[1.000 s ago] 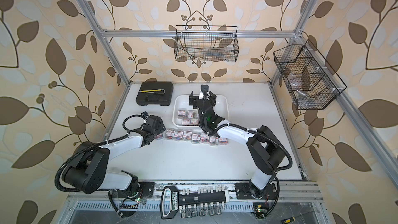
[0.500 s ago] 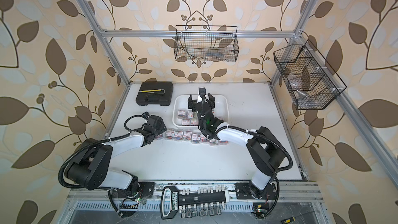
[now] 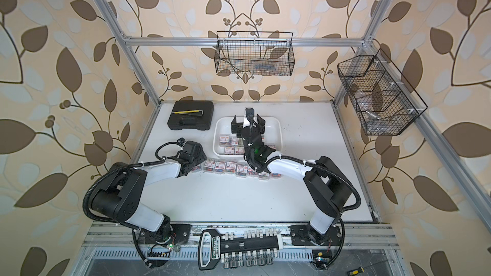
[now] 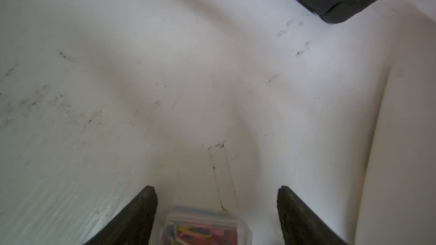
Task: Take the paper clips out of the storage box
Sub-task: Place the boxed paper clips at the center of the board.
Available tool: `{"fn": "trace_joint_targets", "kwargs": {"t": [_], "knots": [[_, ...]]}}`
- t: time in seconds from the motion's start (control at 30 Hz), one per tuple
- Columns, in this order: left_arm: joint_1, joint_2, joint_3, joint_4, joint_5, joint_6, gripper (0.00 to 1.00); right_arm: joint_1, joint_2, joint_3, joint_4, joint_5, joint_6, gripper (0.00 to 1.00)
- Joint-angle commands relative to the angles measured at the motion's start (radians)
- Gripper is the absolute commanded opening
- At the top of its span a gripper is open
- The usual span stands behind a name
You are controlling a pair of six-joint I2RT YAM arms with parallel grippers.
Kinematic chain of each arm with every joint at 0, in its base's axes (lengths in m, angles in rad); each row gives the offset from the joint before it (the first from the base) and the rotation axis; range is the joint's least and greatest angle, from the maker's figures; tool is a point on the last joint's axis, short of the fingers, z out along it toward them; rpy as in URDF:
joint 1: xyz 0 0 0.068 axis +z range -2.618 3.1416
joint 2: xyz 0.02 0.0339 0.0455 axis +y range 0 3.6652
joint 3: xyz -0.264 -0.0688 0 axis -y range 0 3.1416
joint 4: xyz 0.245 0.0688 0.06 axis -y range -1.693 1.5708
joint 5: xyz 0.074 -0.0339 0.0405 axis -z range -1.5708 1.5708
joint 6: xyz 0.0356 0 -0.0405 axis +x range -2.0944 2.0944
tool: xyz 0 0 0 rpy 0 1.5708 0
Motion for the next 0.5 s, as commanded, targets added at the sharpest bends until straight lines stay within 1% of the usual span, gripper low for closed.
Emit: {"fn": "trace_joint_targets", "kwargs": {"t": [0.0,0.2,0.37,0.47], "knots": [[0.008,0.009,0.015,0.019,0.073,0.003,0.82,0.01,0.034,0.041,-0.037,0.026,-0.003,1.0],[0.007,0.013,0.018,0.056,0.143,0.025,0.81,0.015,0.051,0.088,-0.082,-0.026,0.001,1.0],[0.007,0.009,0.018,0.094,0.23,0.05,0.81,0.021,0.052,0.089,-0.07,-0.016,-0.006,1.0],[0.007,-0.001,0.015,0.085,0.232,0.054,0.8,0.021,0.03,0.069,-0.054,-0.01,-0.002,1.0]]}}
